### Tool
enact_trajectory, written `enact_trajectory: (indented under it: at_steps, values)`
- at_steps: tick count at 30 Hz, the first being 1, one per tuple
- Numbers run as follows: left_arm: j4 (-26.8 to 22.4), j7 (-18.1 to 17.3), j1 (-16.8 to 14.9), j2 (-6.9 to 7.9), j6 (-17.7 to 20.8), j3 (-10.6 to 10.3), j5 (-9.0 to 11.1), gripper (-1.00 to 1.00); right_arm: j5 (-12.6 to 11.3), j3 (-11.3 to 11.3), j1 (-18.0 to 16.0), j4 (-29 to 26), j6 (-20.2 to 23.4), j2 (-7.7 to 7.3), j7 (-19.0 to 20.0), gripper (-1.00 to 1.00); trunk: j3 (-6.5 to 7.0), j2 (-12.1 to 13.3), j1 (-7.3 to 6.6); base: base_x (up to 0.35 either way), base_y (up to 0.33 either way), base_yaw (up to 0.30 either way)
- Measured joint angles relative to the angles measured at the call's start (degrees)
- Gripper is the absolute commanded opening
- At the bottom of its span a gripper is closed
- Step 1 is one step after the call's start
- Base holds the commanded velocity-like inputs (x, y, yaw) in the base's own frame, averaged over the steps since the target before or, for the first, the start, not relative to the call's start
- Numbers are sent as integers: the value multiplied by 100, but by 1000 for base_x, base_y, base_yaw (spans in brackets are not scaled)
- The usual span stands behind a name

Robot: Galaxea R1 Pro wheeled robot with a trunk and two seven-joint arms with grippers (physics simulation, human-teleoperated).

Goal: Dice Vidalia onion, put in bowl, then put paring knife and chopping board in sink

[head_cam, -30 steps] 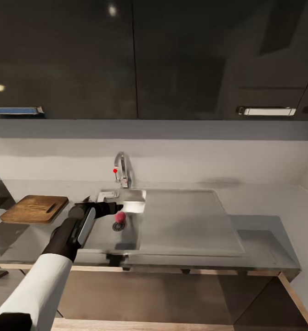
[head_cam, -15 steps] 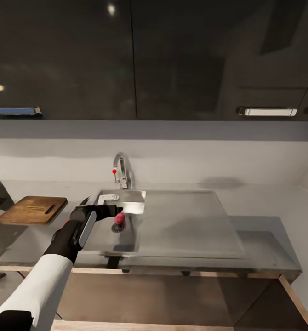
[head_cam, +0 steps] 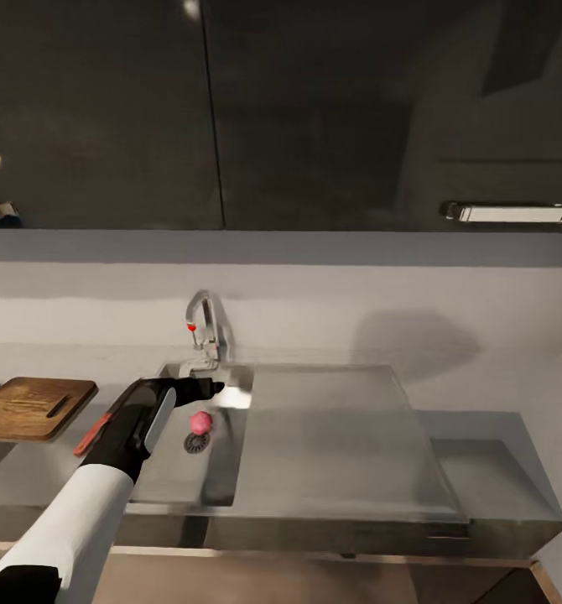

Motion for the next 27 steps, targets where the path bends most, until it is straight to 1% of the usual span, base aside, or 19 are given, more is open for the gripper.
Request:
enact_trajectory:
  at_steps: [8,10,11,15,17,18,21,27]
  values:
    - [117,3,1,28,-14,7,0,100,-3,0,0,0,5,3,0,100,-13,0,1,28,-9,0]
    - [169,2,-3,70,-15,9,-3,100,-3,0,0,0,5,5,0,100,-24,0,1,2,-1,0]
    - [201,3,-3,119,-15,10,-5,100,-4,-1,0,0,4,6,0,100,-31,0,1,0,0,0]
    - [260,3,-1,144,-15,11,0,100,-5,1,0,0,8,7,0,100,-58,0,1,0,0,0]
    - [282,6,-1,147,-62,11,0,100,-5,0,0,0,9,7,0,100,-72,0,1,13,0,0]
    - [296,8,0,152,-151,11,0,100,-2,0,0,0,9,8,0,100,-79,0,1,77,0,0]
    - [337,10,-4,166,-269,11,0,100,-1,0,0,0,9,9,0,100,-100,-1,-1,174,-6,0]
    - [368,10,0,175,-312,10,-2,100,-5,3,0,0,7,9,0,100,-142,-1,-1,256,-98,0]
